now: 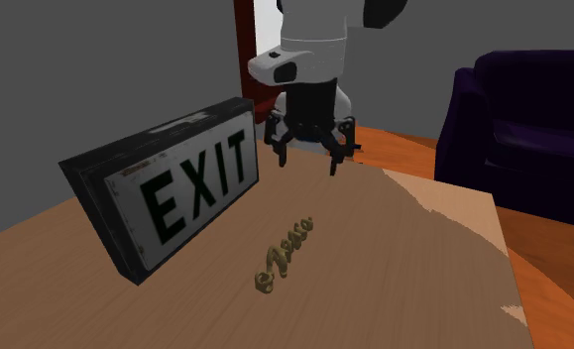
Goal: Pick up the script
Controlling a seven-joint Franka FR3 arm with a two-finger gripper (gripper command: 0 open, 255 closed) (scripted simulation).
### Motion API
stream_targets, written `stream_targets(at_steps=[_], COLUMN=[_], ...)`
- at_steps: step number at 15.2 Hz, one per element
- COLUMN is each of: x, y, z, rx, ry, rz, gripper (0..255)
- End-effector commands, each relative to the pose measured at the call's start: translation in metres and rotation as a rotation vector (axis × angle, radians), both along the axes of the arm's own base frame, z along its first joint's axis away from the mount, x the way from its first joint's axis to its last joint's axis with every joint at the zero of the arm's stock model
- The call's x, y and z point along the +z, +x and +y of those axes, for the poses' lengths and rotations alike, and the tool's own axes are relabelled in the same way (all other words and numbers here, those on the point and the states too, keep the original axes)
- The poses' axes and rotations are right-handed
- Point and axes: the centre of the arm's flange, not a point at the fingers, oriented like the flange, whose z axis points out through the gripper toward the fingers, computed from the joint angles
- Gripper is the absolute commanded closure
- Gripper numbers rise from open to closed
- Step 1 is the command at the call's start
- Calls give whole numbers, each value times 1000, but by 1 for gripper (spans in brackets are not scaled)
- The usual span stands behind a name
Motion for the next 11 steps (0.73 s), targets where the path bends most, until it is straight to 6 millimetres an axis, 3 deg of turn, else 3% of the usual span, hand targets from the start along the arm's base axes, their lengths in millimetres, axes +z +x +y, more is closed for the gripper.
stream_targets(at_steps=[1,7,11], x=[-12,-49,-70], y=[24,91,91], z=[-1,-9,-9], rx=[-9,-33,-33], ry=[-4,-15,-15], rz=[0,3,3], gripper=[0,0,0])
